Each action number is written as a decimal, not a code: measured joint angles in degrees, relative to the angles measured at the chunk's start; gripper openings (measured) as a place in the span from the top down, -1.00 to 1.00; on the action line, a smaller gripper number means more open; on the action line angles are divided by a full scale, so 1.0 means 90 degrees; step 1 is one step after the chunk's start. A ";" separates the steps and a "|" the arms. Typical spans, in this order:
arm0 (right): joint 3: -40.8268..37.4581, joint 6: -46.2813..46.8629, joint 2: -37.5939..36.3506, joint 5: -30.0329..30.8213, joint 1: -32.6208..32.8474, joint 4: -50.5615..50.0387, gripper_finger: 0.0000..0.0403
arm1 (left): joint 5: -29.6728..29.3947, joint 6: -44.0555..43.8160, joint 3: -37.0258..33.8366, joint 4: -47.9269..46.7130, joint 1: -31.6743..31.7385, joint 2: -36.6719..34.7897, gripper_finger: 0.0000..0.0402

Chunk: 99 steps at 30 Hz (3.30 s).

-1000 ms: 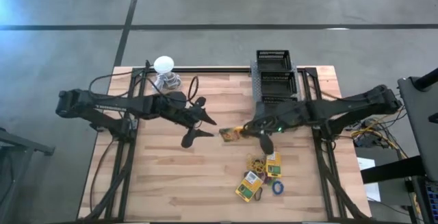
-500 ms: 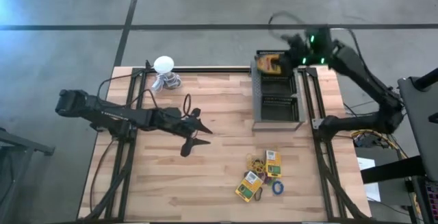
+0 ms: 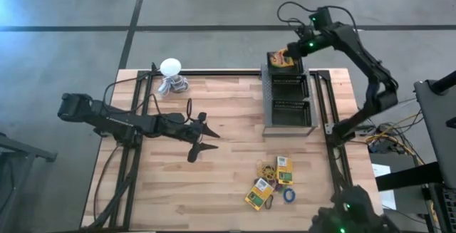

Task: Pick & Place Office Desk Supplies
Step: Put the crayon box into the top black bin on the shelf, then put the blue spring keychain into the middle black bin on the shelf

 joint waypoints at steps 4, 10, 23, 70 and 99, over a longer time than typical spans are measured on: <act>0.0155 0.0040 0.0280 0.0010 0.0001 -0.0032 0.83 | -0.0002 -0.0136 0.0000 -0.0023 -0.0013 0.0000 0.00; 0.0168 0.0194 0.0448 0.0025 -0.0003 -0.0022 0.82 | 0.0000 -0.0152 0.0000 -0.0024 -0.0046 0.0000 0.00; 0.0147 0.0309 0.0798 0.0407 0.0001 -0.0142 0.81 | 0.0000 -0.0154 0.0000 -0.0024 -0.0056 0.0000 0.00; 0.0611 -0.1063 -0.0510 0.4872 0.1303 -0.0672 0.28 | 0.0002 -0.0268 -0.0002 0.0032 -0.0056 0.0000 0.00; -0.2903 0.6955 -0.0753 0.7890 1.3826 0.0028 0.58 | -0.0360 -0.0030 -0.0002 0.0871 -0.0355 0.0216 0.00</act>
